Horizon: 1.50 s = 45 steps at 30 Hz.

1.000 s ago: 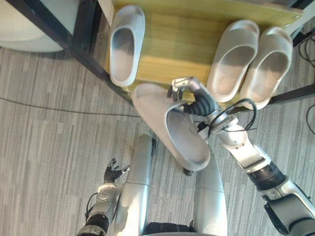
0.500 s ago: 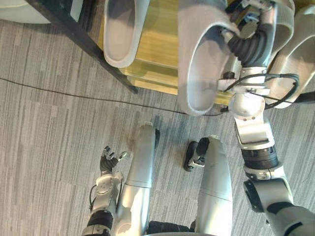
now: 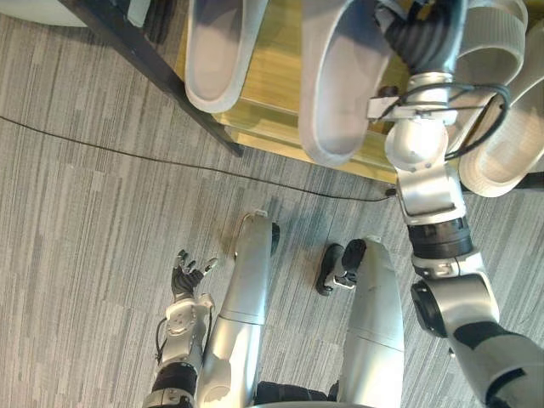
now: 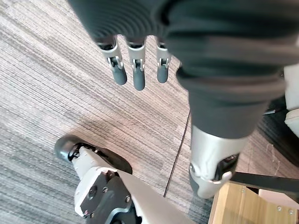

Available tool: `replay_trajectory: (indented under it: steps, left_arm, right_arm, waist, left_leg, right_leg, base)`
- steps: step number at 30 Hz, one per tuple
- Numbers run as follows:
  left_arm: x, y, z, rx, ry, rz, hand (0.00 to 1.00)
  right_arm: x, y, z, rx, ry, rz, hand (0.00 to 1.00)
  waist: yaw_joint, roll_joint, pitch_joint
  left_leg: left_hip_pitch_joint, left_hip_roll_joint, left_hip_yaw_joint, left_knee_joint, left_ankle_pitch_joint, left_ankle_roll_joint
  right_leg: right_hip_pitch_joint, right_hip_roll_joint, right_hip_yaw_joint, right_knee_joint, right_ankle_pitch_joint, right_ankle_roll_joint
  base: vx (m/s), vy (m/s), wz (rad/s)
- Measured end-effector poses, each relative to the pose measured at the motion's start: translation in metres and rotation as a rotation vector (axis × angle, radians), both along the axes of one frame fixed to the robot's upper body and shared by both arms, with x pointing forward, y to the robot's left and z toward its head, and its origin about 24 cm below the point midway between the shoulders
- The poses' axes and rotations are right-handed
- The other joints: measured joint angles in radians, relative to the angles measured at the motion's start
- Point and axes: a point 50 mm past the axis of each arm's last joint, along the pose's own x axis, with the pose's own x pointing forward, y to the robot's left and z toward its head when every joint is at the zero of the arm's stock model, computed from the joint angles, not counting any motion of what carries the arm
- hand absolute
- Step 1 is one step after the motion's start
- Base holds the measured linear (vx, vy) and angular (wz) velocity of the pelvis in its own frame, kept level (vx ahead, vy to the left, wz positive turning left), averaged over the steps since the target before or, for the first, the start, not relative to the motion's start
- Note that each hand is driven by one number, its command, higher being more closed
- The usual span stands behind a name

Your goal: Organize the slippers on the shoe rack

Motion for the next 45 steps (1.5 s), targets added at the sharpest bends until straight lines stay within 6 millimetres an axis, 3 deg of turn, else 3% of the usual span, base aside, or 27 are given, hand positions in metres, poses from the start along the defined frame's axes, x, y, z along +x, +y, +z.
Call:
replay_trajectory:
  steps: [6,11,12,17,21,28,36,45]
  left_arm:
    - [0.003,-0.005,0.006,-0.014,-0.035,0.003,0.00]
    - [0.004,-0.006,0.006,-0.035,-0.043,0.011,0.00]
    - [0.004,-0.006,0.007,-0.036,-0.043,0.011,0.00]
    - [0.007,-0.009,0.009,-0.041,-0.055,0.000,0.00]
    - [0.009,-0.012,0.010,-0.048,-0.061,-0.009,0.00]
    - [0.010,-0.013,0.011,-0.049,-0.063,-0.009,0.00]
    - [0.011,-0.014,0.013,-0.053,-0.073,-0.013,0.00]
    - [0.012,-0.015,0.015,-0.056,-0.079,-0.016,0.00]
  right_arm:
    - [0.020,0.005,0.007,0.029,0.087,0.019,1.00]
    - [0.024,0.010,0.016,0.019,0.090,0.023,1.00]
    - [0.025,0.010,0.017,0.021,0.091,0.021,0.00]
    - [0.027,0.004,0.029,0.094,0.082,0.032,0.00]
    - [0.026,-0.005,0.033,0.205,0.081,0.066,0.00]
    - [0.025,-0.004,0.034,0.236,0.070,0.073,0.00]
    - [0.019,0.010,0.022,0.224,0.064,0.104,0.00]
    - [0.020,0.009,0.006,0.187,0.113,0.078,0.00]
  waist:
    - [0.035,0.000,0.000]
    - [0.044,0.000,0.000]
    - [0.044,0.000,0.000]
    - [0.049,0.000,0.000]
    - [0.062,0.000,0.000]
    - [0.067,0.001,0.000]
    - [0.066,0.001,0.000]
    - [0.064,0.002,-0.001]
  left_leg:
    - [-0.028,-0.007,-0.033,-0.012,0.012,-0.023]
    - [-0.031,-0.011,-0.043,-0.026,0.018,-0.034]
    - [-0.032,-0.012,-0.045,-0.027,0.019,-0.035]
    - [-0.053,-0.039,-0.071,-0.058,0.044,-0.052]
    - [-0.054,-0.041,-0.085,-0.075,0.054,-0.064]
    - [-0.052,-0.039,-0.091,-0.092,0.066,-0.071]
    - [-0.019,-0.031,-0.078,-0.089,0.066,-0.069]
    - [0.009,-0.025,-0.078,-0.092,0.065,-0.066]
  right_leg:
    - [-0.017,-0.016,-0.037,0.001,-0.006,-0.006]
    - [-0.020,-0.019,-0.048,0.001,-0.011,-0.001]
    - [-0.021,-0.020,-0.049,0.001,-0.011,-0.002]
    - [-0.033,-0.052,-0.081,0.000,-0.020,-0.015]
    - [-0.034,-0.055,-0.096,-0.004,-0.023,-0.014]
    - [-0.031,-0.056,-0.107,-0.013,-0.023,-0.015]
    - [-0.006,-0.053,-0.096,-0.013,-0.021,-0.017]
    - [0.024,-0.050,-0.099,-0.019,-0.019,-0.021]
  base:
    - [0.01,-0.014,0.10]
    - [0.01,-0.014,0.08]
    - [0.00,-0.018,0.08]
    - [0.01,-0.022,0.23]
    - [0.00,-0.028,0.10]
    - [0.00,-0.012,0.04]
    - [-0.01,0.024,-0.04]
    - [0.00,0.003,-0.01]
